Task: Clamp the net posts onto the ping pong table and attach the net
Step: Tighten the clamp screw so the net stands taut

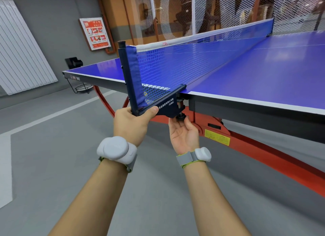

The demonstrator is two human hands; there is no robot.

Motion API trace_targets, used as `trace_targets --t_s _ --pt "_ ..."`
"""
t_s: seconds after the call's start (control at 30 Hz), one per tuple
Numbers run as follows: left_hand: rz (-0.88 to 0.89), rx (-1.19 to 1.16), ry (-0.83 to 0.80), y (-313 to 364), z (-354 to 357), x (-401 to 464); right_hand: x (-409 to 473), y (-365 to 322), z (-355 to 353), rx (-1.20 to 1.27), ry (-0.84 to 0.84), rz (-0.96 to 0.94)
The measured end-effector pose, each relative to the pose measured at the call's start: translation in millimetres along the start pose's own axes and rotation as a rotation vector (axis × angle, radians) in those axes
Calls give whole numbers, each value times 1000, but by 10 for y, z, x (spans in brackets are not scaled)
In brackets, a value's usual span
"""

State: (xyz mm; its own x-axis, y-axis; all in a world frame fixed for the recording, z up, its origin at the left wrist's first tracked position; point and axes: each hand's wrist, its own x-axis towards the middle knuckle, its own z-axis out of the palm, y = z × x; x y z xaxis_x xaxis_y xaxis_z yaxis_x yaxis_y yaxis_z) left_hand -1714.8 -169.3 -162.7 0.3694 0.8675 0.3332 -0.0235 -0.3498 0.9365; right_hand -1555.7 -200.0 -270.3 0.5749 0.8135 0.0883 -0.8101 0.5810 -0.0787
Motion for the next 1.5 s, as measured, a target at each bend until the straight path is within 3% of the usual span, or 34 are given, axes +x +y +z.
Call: trace_targets --t_s 0.53,0.7,0.9,1.1,1.27,1.5 --pt "17 -21 3 -5 22 -30 -9 -99 -112 -36 -25 25" --pt "24 21 39 11 34 -52 59 -34 -61 -314 118 146" --pt "10 31 34 -6 30 -34 -19 -57 -217 -116 -57 158" --pt "45 64 47 -26 23 -28 84 15 -191 -363 153 190" --pt "34 61 37 -1 21 -33 -27 31 -313 -109 -16 114" --pt "55 73 52 19 27 -55 29 -22 -161 -259 24 167"
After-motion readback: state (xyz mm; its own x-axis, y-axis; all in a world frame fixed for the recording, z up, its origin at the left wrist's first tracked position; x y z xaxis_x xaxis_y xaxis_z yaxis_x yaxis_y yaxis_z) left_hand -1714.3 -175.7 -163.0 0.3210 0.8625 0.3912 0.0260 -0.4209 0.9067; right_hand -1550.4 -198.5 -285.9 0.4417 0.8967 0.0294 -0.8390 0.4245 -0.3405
